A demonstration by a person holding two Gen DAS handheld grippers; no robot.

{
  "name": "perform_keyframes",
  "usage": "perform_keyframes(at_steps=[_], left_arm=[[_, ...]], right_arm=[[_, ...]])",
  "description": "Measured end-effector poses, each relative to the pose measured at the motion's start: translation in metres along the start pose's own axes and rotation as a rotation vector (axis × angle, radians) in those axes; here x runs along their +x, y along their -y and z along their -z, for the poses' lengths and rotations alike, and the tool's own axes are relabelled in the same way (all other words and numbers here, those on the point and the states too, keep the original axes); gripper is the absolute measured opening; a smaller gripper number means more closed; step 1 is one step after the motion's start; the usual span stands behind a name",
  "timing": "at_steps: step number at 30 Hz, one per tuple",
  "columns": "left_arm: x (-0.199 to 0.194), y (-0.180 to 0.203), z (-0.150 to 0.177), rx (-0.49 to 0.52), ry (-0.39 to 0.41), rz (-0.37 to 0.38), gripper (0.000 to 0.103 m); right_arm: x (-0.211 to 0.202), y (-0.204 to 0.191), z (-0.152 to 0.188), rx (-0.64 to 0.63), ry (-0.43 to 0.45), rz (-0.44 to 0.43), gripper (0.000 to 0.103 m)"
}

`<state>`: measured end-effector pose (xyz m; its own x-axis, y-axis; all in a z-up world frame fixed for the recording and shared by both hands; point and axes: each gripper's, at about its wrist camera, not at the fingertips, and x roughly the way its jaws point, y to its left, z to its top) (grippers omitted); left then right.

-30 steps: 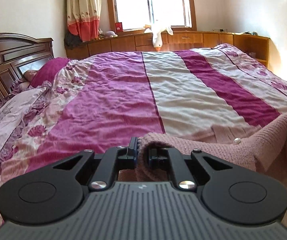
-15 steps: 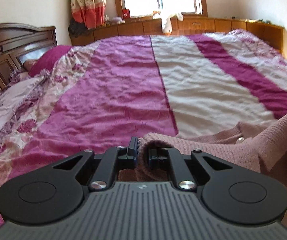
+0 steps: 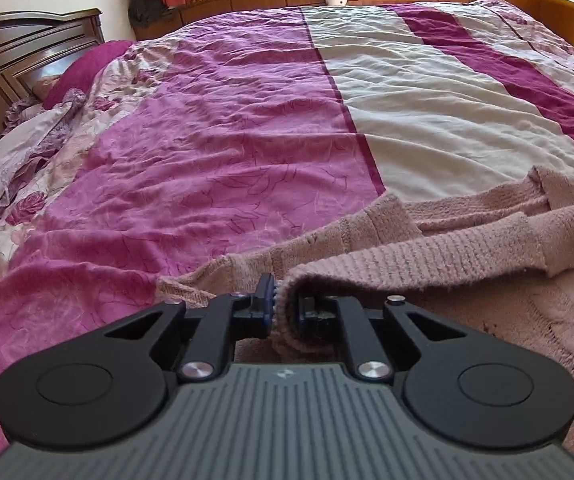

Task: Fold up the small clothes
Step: 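Lift the hem with both grippers and fold it toward the collar, then lower the hem onto the cardigan body and open both grippers, then withdraw both open grippers from the folded cardigan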

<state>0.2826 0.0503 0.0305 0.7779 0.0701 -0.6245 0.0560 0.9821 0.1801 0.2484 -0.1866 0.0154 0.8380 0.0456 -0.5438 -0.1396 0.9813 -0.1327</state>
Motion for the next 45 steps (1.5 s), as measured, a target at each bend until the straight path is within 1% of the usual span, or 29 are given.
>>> perform_keyframes(at_steps=[1, 2, 3, 4, 5, 6, 7, 8, 10, 11, 14, 15, 16, 19, 21, 25, 29, 33, 35, 37, 41, 42, 43, 44, 45], left_arm=[[0.0, 0.0, 0.0, 0.005, -0.001, -0.006, 0.019], [-0.001, 0.0, -0.001, 0.008, -0.005, -0.006, 0.02], [-0.002, -0.001, -0.002, 0.005, -0.011, -0.002, 0.023], [-0.004, -0.004, -0.004, -0.006, -0.019, 0.006, 0.028], [-0.007, -0.007, -0.005, -0.017, -0.022, 0.015, 0.031], [-0.011, -0.009, -0.006, -0.024, -0.024, 0.02, 0.039], [-0.019, -0.01, -0.007, -0.025, -0.029, 0.019, 0.049], [-0.024, -0.012, -0.008, -0.019, -0.033, 0.013, 0.053], [-0.035, -0.015, -0.007, -0.001, -0.032, -0.001, 0.064], [-0.042, -0.018, -0.005, 0.003, -0.03, 0.004, 0.066], [-0.063, -0.028, 0.001, 0.002, -0.026, 0.034, 0.076], [-0.069, -0.03, 0.003, 0.006, -0.026, 0.037, 0.081], [-0.075, -0.031, 0.005, 0.01, -0.025, 0.037, 0.082], [-0.092, -0.035, 0.012, 0.032, -0.028, 0.054, 0.082], [-0.101, -0.034, 0.016, 0.044, -0.023, 0.068, 0.082], [-0.107, -0.023, 0.021, 0.11, -0.013, 0.084, 0.082], [-0.097, -0.011, 0.025, 0.152, -0.031, 0.094, 0.082], [-0.083, 0.001, 0.031, 0.182, -0.048, 0.105, 0.082], [-0.076, 0.006, 0.034, 0.208, -0.043, 0.094, 0.082], [-0.07, 0.01, 0.034, 0.224, -0.033, 0.079, 0.082], [-0.058, 0.014, 0.031, 0.228, -0.008, 0.055, 0.082], [-0.055, 0.015, 0.03, 0.232, -0.002, 0.052, 0.079], [-0.054, 0.015, 0.029, 0.237, 0.009, 0.05, 0.064], [-0.053, 0.016, 0.028, 0.24, 0.016, 0.049, 0.052], [-0.052, 0.016, 0.027, 0.242, 0.011, 0.054, 0.028]], right_arm=[[0.0, 0.001, 0.0, 0.01, 0.001, -0.002, 0.016], [-0.001, 0.003, -0.001, 0.02, 0.001, -0.01, 0.016], [-0.002, 0.005, -0.002, 0.029, 0.0, -0.016, 0.02], [-0.003, 0.007, -0.002, 0.036, -0.003, -0.016, 0.024], [-0.007, 0.009, -0.003, 0.042, -0.003, -0.012, 0.031], [-0.009, 0.011, -0.003, 0.046, 0.0, -0.013, 0.038], [-0.013, 0.013, -0.003, 0.051, 0.003, -0.018, 0.041], [-0.018, 0.016, -0.002, 0.056, 0.004, -0.028, 0.045], [-0.028, 0.02, 0.0, 0.07, 0.008, -0.04, 0.046], [-0.033, 0.023, 0.002, 0.075, 0.011, -0.046, 0.046], [-0.05, 0.028, 0.006, 0.078, 0.025, -0.058, 0.046], [-0.057, 0.03, 0.008, 0.075, 0.033, -0.063, 0.046], [-0.063, 0.031, 0.01, 0.071, 0.041, -0.067, 0.046], [-0.079, 0.034, 0.015, 0.059, 0.061, -0.084, 0.047], [-0.087, 0.035, 0.017, 0.041, 0.068, -0.096, 0.049], [-0.097, 0.032, 0.022, -0.035, 0.07, -0.101, 0.05], [-0.099, 0.033, 0.026, -0.082, 0.056, -0.134, 0.05], [-0.098, 0.034, 0.03, -0.065, 0.043, -0.206, 0.05], [-0.097, 0.032, 0.031, -0.074, 0.043, -0.224, 0.05], [-0.095, 0.027, 0.033, -0.106, 0.046, -0.221, 0.05], [-0.087, 0.017, 0.034, -0.164, 0.043, -0.237, 0.05], [-0.085, 0.014, 0.034, -0.179, 0.046, -0.242, 0.05], [-0.083, 0.013, 0.034, -0.192, 0.052, -0.244, 0.05], [-0.082, 0.011, 0.033, -0.204, 0.057, -0.241, 0.05], [-0.08, 0.009, 0.032, -0.217, 0.061, -0.242, 0.05]])
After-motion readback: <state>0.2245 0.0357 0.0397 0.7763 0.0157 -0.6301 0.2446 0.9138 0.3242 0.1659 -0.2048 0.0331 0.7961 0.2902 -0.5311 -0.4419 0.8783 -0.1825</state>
